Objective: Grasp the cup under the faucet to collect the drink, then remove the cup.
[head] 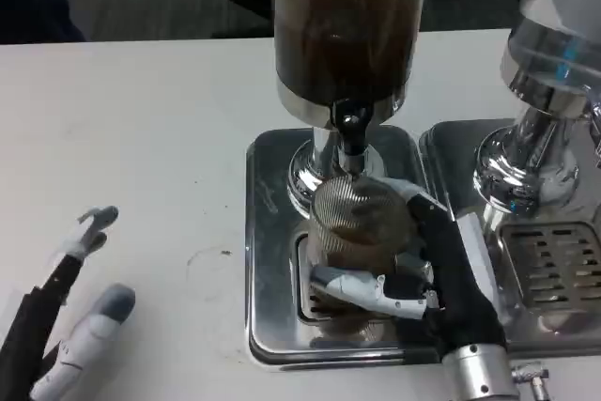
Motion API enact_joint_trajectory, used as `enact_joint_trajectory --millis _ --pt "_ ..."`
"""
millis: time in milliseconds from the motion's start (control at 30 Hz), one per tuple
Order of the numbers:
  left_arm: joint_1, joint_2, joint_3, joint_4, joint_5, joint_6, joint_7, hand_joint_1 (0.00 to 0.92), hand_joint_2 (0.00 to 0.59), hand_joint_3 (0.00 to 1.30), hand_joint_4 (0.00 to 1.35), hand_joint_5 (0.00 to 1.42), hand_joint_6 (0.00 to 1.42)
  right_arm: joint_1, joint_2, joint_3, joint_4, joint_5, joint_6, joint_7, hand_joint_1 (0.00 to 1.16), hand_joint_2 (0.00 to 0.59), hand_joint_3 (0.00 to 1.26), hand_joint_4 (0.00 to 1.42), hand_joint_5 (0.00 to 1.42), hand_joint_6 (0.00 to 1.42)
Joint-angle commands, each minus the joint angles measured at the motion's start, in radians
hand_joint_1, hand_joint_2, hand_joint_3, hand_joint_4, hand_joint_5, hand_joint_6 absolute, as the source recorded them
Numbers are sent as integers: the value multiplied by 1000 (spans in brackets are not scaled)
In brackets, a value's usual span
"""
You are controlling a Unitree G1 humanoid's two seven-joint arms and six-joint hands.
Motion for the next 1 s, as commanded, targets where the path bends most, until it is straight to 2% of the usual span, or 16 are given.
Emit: enact_joint_trajectory --millis 33,300,433,633,733,900,1000 --pt "-3 18 -4 7 -16 0 -13 0 134 115 0 91 0 18 1 4 -52 6 -36 9 1081 83 860 928 1003 1336" --pt "1 29 -5 -8 1 -2 -7 0 134 115 0 91 0 61 -18 3 -143 7 -19 48 1078 82 870 935 1016 1342" --pt "17 45 11 -35 83 -35 42 0 141 107 0 83 0 101 -36 0 -203 17 -16 81 1078 82 877 947 1020 1356" --pt "62 87 19 -92 233 -35 114 0 144 74 0 49 0 156 -63 3 -280 22 -3 135 1071 81 881 947 1020 1362" --pt "73 92 12 -83 253 -31 136 0 143 59 0 37 0 172 -79 -4 -297 24 -1 154 1068 84 882 947 1020 1363" --pt "88 104 4 -91 292 -19 161 0 143 57 0 36 0 193 -82 -2 -318 30 -4 170 1065 87 883 947 1020 1364" --pt "109 133 8 -148 348 5 165 0 144 5 0 1 0 219 -89 -3 -360 38 -5 188 1063 88 883 947 1020 1365"
